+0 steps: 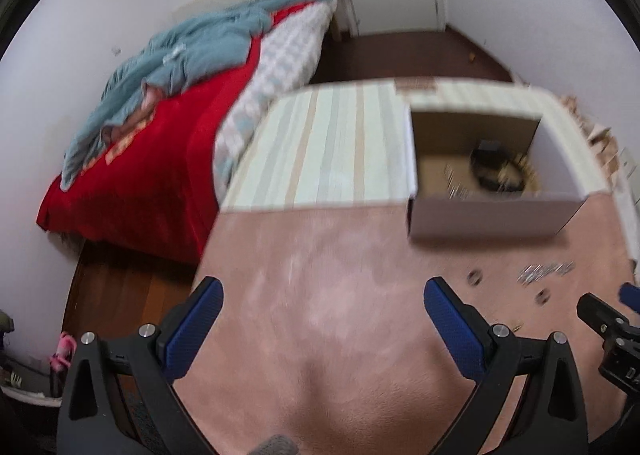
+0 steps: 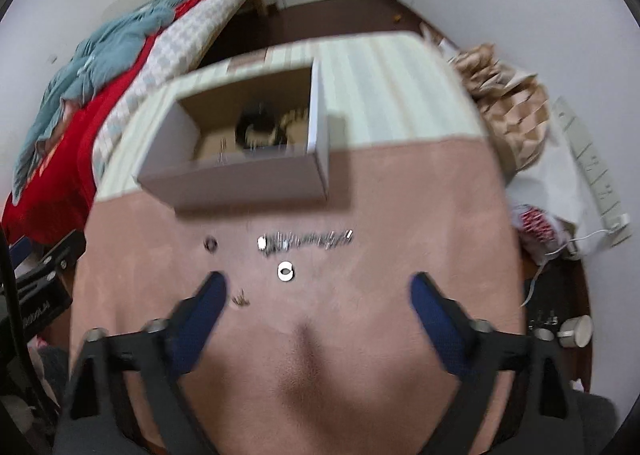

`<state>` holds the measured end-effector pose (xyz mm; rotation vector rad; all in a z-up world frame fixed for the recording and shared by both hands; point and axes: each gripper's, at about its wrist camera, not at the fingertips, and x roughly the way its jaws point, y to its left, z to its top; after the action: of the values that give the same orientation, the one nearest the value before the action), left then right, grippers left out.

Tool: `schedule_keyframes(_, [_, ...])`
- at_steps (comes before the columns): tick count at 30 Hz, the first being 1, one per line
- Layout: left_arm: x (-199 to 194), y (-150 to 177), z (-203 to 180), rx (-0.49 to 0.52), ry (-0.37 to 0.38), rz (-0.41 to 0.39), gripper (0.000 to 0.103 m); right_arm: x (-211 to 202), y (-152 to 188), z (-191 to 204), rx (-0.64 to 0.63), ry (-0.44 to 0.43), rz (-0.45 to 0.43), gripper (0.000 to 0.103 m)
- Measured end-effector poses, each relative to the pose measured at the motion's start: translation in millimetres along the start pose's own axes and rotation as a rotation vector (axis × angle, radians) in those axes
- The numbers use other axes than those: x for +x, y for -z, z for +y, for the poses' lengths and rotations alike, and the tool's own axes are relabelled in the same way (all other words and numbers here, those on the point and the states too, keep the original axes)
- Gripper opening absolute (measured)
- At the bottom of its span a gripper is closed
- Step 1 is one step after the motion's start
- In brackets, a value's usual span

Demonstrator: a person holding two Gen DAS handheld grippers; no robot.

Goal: Organize jewelry
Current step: 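Withdraw both tools from the box toward the remaining rings, then grasp a black ring with the right tool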

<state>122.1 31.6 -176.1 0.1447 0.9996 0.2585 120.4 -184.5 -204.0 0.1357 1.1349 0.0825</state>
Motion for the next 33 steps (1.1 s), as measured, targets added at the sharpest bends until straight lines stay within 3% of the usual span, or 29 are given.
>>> schedule_keyframes(3, [22.7,12.8,-2.2,0.014,-0.031,0.046,0.103,29.7,11.2,5.4,-0.038,-0.019,0.024,0.051])
schedule_keyframes(7, [46.3,24.2,5.7,0.023,-0.073,0.094,0.103,51.6,17.7,16.9,-0.093,-0.034,0.003,0.041])
schedule_keyframes(11, [59.0,26.8,15.6,0.0,-0.085,0.12,0.103,56.9,18.5,28.8,-0.144,-0.021,-0.029,0.038])
schedule_keyframes(13, [61.7,27.4,16.9,-0.003,-0.087,0.124,0.103,58.1,17.9,34.9,-0.171,-0.006,-0.041,0.03])
schedule_keyframes(15, [63.0,26.6,14.9,0.001,-0.082,0.127,0.103,58.1,19.6,41.1,-0.206,0.031,-0.059,0.013])
schedule_keyframes(20, [53.6,26.5,-6.2,0.025,-0.008,0.123,0.103,53.1,23.5,37.1,-0.213,0.055,-0.072,0.013])
schedule_keyframes(25, [33.2,26.3,-47.6,0.041,0.187,0.139,0.102,33.8,29.8,0.7,-0.109,0.072,-0.077,0.013])
schedule_keyframes(29, [25.0,30.3,-85.4,0.087,0.295,0.152,0.102,21.6,35.4,-25.7,-0.041,0.099,-0.089,0.013])
schedule_keyframes(31, [24.2,34.7,-101.0,0.104,0.323,0.158,0.094,19.1,37.4,-34.3,-0.022,0.108,-0.095,0.013])
schedule_keyframes(33, [24.3,37.3,-112.7,0.121,0.33,0.162,0.073,18.0,38.6,-39.2,-0.012,0.112,-0.1,0.013])
